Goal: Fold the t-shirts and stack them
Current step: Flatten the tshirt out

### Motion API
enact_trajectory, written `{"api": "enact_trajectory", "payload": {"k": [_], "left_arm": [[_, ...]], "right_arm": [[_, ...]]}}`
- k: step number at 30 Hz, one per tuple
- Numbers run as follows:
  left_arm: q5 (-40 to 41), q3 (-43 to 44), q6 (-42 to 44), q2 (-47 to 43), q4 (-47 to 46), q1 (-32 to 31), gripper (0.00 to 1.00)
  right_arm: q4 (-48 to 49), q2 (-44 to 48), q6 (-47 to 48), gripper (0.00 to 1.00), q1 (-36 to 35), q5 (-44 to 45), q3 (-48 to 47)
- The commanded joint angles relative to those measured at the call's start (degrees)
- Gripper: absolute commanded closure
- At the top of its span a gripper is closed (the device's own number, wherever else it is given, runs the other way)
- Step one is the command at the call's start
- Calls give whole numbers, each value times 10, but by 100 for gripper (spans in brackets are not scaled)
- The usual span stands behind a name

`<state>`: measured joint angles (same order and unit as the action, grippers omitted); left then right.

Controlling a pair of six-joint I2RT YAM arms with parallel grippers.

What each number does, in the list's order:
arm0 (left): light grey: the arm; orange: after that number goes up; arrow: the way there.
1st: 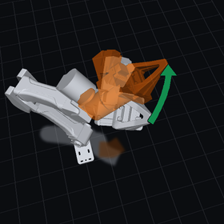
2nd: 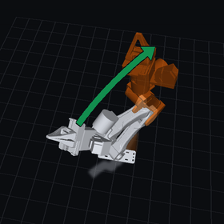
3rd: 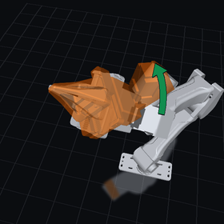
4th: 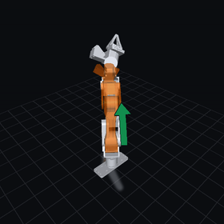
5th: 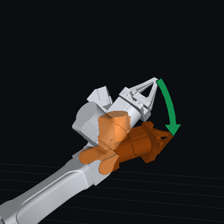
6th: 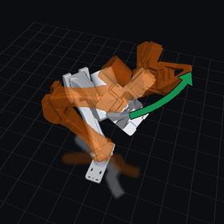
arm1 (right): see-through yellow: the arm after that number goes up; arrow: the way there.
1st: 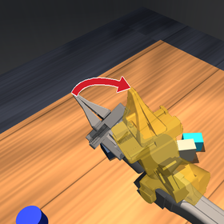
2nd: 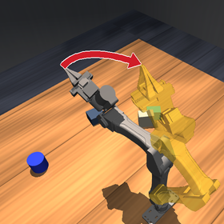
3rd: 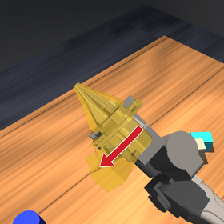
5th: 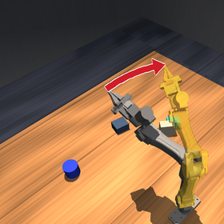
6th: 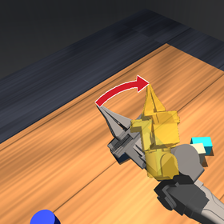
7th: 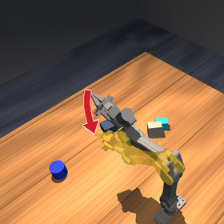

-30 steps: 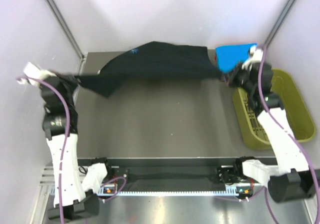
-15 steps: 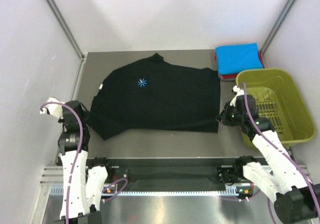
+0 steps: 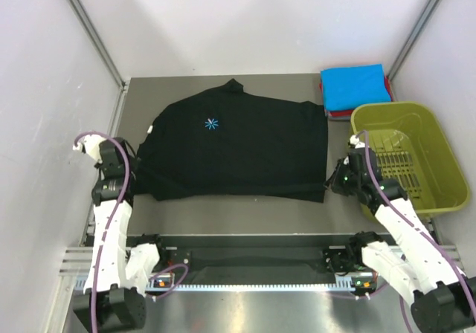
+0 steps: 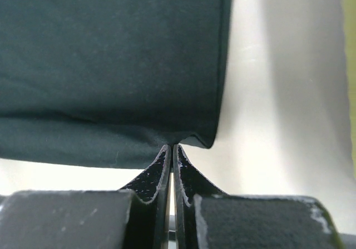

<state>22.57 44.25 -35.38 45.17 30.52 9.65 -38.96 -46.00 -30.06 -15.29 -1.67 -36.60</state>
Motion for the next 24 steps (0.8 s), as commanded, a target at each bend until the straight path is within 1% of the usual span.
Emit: {"api": "enact_trajectory", "payload": {"k": [1,3,4,6,7,9,10,11,12,13,15,16,17,18,19,20,22,23,24], "left_arm": [[-39,19,36,32,-75,-2,100],[-57,30,45,46,-81,-2,100],[-68,49,67,56,-83,-2,100],[-46,73,79,66,-83,-2,100],[-39,107,90,80,-88,-2,100],[-45,168,104,106,-60,-2,100],[-52,253,104,138,-40,-2,100],[-65,295,102,152,-18,-2,100],[-76,337,97,164,11,-2,100],[-94,415,97,184,26,-3,100],[-102,494,89,200,49,-2,100],[-106,572,87,214,76,-2,100],[-111,611,84,221,85,-2,100],[-126,647,77,228,98,-2,100],[-130,719,73,237,123,-2,100],[-133,752,67,241,139,-2,100],[-132,826,59,236,163,-2,100],[-129,840,59,230,162,-2,100],[-123,848,58,219,161,-2,100]], "right_arm": [[-1,22,-32,100,-5,47,2],[-5,29,-35,100,-5,50,-1],[-5,42,-35,100,-5,51,-4],[-2,50,-32,100,-5,47,-25],[-2,50,-21,100,-5,37,-39],[-3,49,-16,100,-6,35,-94],[-2,44,-5,100,-5,38,-117],[-7,40,-2,100,-5,47,-171],[-10,35,3,100,-5,52,-203],[-13,22,14,100,-5,53,-267],[-12,9,22,100,-4,55,-327],[-11,-1,28,100,-5,55,-355],[-11,-7,30,100,-5,55,-412],[-11,-11,30,100,-5,55,-439],[-9,-14,29,100,-5,54,-463],[-7,-15,27,100,-5,48,-505],[-3,-8,26,100,-5,46,-540],[6,-2,26,100,-5,45,-563],[16,9,25,100,-5,45,-566]]}}
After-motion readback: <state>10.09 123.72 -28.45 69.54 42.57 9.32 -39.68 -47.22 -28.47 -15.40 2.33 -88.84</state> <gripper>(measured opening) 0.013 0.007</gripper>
